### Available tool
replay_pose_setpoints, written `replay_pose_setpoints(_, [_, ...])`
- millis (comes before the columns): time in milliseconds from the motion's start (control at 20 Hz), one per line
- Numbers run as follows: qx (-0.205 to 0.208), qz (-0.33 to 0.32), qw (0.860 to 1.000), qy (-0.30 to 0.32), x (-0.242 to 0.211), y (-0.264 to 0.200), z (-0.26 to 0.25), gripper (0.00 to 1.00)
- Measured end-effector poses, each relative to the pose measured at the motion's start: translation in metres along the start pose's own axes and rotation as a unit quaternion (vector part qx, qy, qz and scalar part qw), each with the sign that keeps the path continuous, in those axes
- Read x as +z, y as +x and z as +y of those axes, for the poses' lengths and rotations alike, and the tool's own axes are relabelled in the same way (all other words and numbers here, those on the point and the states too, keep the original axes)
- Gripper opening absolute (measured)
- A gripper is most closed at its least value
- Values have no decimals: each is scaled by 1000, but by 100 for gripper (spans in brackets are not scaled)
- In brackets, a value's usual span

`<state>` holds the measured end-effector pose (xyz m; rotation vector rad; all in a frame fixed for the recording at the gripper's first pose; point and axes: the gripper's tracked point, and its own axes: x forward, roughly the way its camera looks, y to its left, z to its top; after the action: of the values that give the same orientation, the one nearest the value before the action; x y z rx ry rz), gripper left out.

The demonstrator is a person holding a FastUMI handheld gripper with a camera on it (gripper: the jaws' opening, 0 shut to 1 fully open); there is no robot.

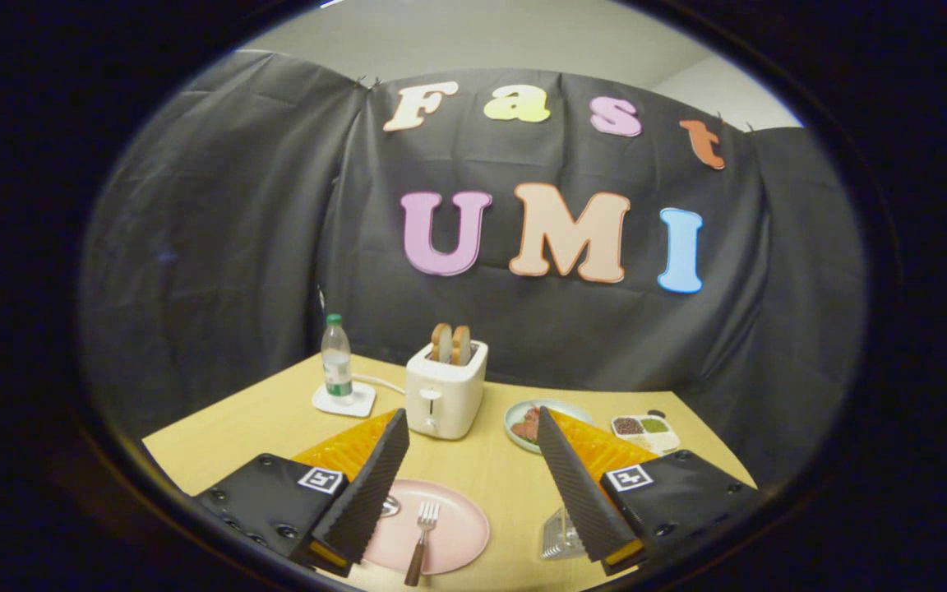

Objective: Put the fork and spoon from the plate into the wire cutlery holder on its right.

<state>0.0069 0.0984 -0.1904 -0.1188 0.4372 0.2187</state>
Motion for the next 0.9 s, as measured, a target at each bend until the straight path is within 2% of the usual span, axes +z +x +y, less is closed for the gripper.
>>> replay_pose_setpoints(200, [20, 49, 998, -23, -43, 5, 20, 99])
replay_pose_setpoints(450, [38, 103, 994, -14, -88, 10, 34, 99])
replay_pose_setpoints(900, [50, 213, 976, 9, -170, 20, 39, 100])
